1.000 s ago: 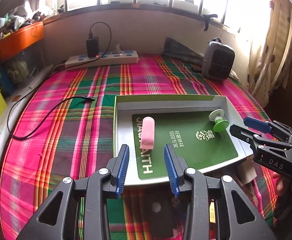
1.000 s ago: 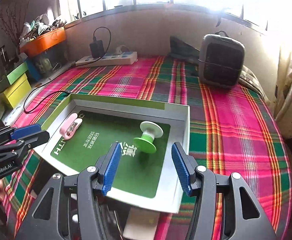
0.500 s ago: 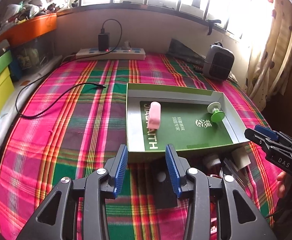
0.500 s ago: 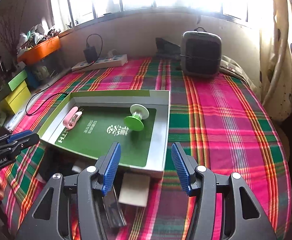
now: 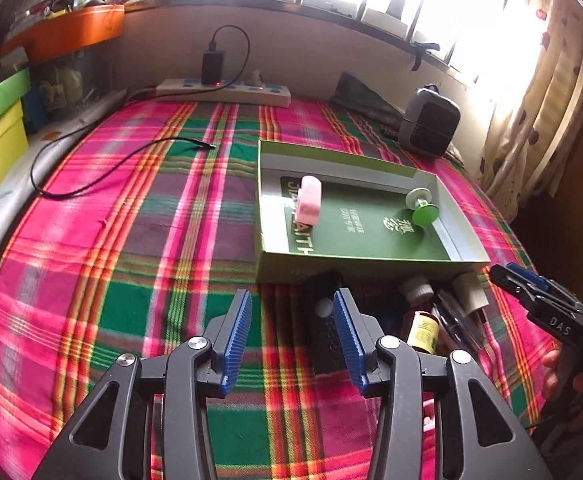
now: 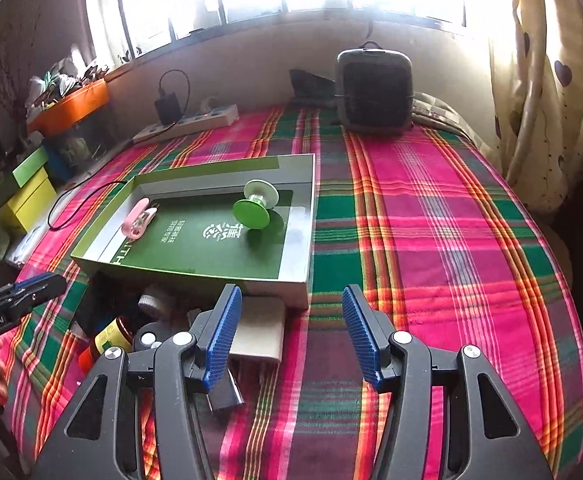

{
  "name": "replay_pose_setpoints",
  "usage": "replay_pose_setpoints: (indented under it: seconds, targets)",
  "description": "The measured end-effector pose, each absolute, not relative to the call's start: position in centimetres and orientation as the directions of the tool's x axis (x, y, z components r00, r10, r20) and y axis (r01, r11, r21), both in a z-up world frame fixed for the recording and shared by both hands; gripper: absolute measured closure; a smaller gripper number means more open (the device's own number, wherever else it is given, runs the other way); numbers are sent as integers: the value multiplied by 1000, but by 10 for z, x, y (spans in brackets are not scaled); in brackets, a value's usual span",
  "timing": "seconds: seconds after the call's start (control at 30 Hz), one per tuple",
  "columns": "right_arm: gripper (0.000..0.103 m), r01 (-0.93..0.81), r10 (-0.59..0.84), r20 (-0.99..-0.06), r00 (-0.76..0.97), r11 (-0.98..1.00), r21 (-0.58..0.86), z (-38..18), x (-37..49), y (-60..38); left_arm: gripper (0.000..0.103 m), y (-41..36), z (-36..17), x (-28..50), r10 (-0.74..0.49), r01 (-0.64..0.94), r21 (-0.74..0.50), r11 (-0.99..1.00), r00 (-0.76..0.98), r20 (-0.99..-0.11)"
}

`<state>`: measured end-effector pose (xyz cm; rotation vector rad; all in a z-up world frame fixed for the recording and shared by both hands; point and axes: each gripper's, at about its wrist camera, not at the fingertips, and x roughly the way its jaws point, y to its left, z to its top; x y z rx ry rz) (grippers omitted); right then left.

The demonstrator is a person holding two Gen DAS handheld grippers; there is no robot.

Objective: Organize rigid objects
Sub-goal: 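Withdraw both grippers from the tray toward the remaining objects, then grasp the black ribbed device with the left gripper while the right grasps the white charger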

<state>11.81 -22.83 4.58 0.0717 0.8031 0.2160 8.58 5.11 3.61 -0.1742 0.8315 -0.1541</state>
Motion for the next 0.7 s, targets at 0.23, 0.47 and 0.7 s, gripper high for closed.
replay_pose_setpoints:
  seconds: [0.23,0.47,0.7]
  targets:
    - [49,-180,226,-717,659,973,141,41,116,-223,60,47,32,82,-228,81,-232,969,652,-723]
    - [49,-201,242,-729,640,969,145,36,118,-216,60,36,27,82,-246,111,-228,967,633,-734]
    - [49,-200,227,-751,620,971,128,28,122,-212,60,30,21,85,-249,122,-221,968,615,-748]
